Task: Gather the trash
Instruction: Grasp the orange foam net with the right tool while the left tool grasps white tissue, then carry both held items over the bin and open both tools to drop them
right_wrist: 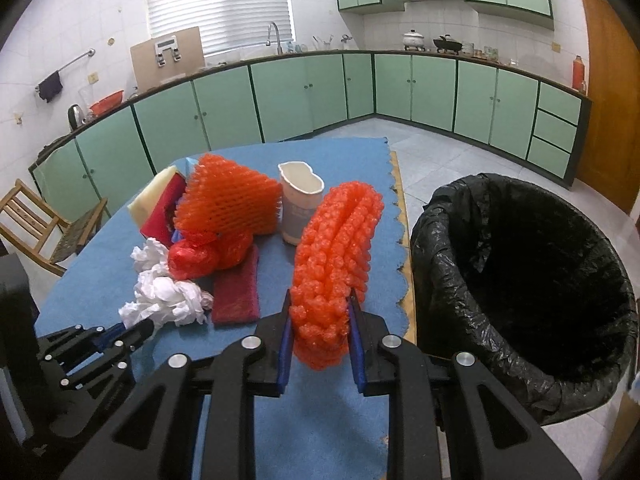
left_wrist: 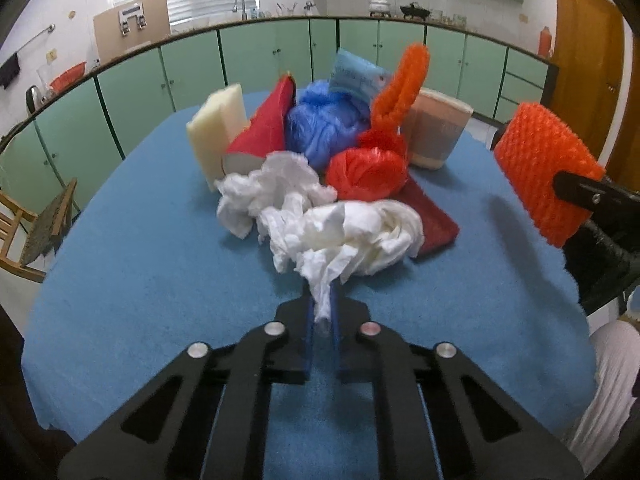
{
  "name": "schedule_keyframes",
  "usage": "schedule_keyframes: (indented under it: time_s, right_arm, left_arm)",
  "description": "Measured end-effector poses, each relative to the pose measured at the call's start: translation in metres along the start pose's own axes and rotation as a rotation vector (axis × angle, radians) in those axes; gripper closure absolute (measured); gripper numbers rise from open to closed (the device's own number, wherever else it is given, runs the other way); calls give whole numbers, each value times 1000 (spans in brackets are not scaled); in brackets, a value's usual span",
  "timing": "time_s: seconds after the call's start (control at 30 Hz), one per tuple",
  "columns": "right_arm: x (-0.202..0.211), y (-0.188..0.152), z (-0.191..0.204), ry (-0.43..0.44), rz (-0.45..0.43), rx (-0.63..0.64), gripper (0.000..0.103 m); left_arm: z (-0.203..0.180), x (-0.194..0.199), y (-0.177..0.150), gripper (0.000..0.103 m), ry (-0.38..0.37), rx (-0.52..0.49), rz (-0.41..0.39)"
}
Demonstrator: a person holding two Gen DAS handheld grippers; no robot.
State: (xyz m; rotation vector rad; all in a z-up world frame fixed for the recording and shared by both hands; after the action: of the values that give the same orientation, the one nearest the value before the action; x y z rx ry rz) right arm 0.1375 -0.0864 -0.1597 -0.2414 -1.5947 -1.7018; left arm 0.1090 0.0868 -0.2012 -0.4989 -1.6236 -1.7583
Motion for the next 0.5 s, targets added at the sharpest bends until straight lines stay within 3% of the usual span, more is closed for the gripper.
schedule_keyframes:
  time_s: [0.5]
  right_arm:
    - [42,25,-3,-1,-92,3,79]
  left_arm:
    - [-9,69,46,100,-118,34,-159]
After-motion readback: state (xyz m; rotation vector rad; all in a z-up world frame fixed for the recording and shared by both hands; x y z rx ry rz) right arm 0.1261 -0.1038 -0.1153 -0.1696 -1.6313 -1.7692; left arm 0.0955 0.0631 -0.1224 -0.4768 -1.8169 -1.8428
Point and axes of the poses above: each gripper's, at about its wrist camera, not at the fingertips, and x roughly against the way its jaws point, z to its left, y to its top, the point moved 4 cm from there along -x, roughly the way its jaws point, and after that the axes turned 9 degrees about y, right-handed, at the moved point
